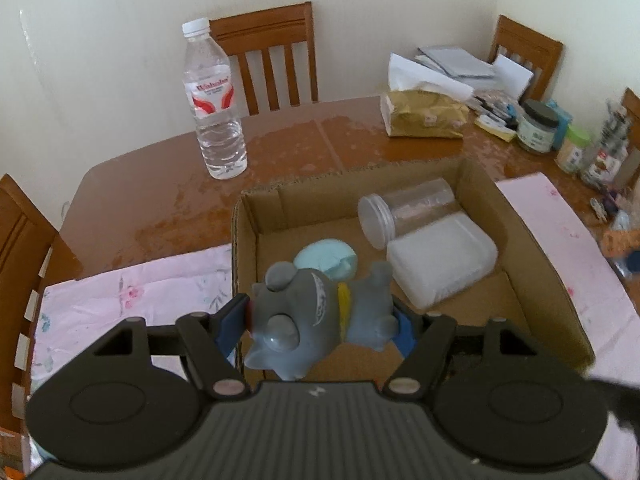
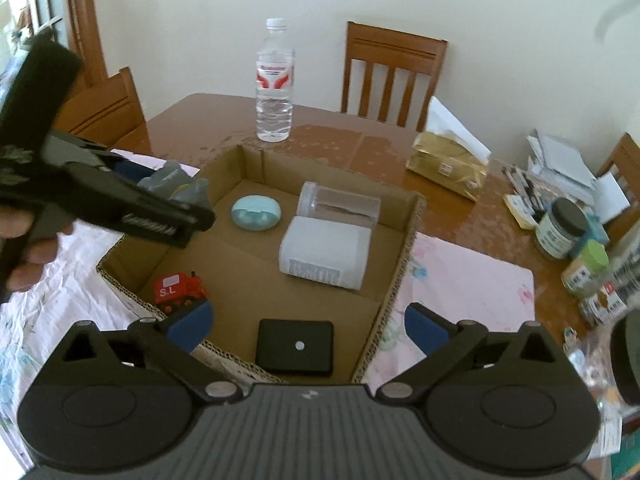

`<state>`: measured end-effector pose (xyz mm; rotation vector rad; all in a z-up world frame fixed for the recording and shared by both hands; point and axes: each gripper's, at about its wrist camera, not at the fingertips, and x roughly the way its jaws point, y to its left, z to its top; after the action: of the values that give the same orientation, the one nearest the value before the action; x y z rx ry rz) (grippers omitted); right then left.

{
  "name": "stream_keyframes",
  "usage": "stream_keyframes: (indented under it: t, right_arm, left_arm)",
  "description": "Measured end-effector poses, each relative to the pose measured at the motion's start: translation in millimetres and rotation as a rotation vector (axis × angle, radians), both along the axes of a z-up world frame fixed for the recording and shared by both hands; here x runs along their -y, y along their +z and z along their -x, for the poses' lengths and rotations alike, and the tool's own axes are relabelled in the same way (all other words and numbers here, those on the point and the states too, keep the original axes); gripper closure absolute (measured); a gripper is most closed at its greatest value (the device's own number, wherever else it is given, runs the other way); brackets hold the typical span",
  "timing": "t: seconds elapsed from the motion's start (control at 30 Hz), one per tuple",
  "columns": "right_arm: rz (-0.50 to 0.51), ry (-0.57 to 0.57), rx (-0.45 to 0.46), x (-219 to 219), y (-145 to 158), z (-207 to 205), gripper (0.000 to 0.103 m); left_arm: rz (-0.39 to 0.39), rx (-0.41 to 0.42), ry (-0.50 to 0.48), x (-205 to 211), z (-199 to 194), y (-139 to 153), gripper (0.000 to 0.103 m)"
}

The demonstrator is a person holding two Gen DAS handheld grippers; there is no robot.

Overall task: Organize rigid objects
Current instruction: 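Carry the grey cat and black case into the cardboard box and release both, then move the left tool toward the black cube toy while the right tool approaches the white card package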

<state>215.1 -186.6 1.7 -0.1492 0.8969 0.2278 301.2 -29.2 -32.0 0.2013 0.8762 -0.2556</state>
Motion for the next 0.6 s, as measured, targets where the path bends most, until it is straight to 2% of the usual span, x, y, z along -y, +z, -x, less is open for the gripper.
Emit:
stream_keyframes:
  t: [0.03, 0.1, 0.3, 0.6]
  right_arm:
    - [-0.001, -0.006, 0.001, 2, 1, 2, 0.000]
    - [0.002, -0.019, 0.005, 5, 2, 6, 0.000]
    - [-0.019, -0.064, -0.006, 16, 2, 12, 0.000]
    - [-0.026, -0.096, -0.010, 18, 0, 21, 0.000]
  left_arm:
    - [0.013, -0.002, 0.012, 0, -4, -1, 0.027]
    - [0.030, -0.001, 0.042, -2, -10, 0, 0.007]
    - [0.033, 0.038, 0.051, -3, -6, 9, 0.006]
    - [0.003, 0.096, 0.048, -7, 25, 21, 0.003]
